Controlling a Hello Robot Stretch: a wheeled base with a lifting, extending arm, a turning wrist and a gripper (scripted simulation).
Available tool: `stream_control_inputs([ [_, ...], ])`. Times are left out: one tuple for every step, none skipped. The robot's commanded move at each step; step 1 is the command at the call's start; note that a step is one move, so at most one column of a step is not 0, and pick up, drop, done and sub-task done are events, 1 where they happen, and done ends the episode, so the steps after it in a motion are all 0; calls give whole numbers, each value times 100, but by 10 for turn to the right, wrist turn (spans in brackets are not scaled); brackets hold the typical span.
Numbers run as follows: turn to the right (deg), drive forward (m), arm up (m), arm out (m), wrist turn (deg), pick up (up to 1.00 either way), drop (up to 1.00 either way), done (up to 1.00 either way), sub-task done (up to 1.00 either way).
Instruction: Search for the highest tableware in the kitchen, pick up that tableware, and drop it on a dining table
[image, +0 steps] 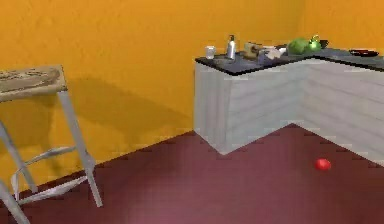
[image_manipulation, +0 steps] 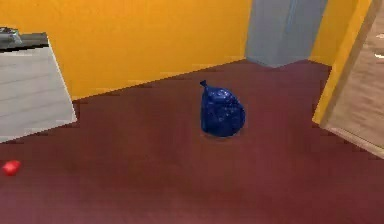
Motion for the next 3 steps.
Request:
stream_control_inputs([
  [0, 100, 0, 0, 0, 0, 0, 0, 0],
  [120, 0, 0, 0, 0, 0, 0, 0, 0],
  [0, 25, 0, 0, 0, 0, 0, 0, 0],
])
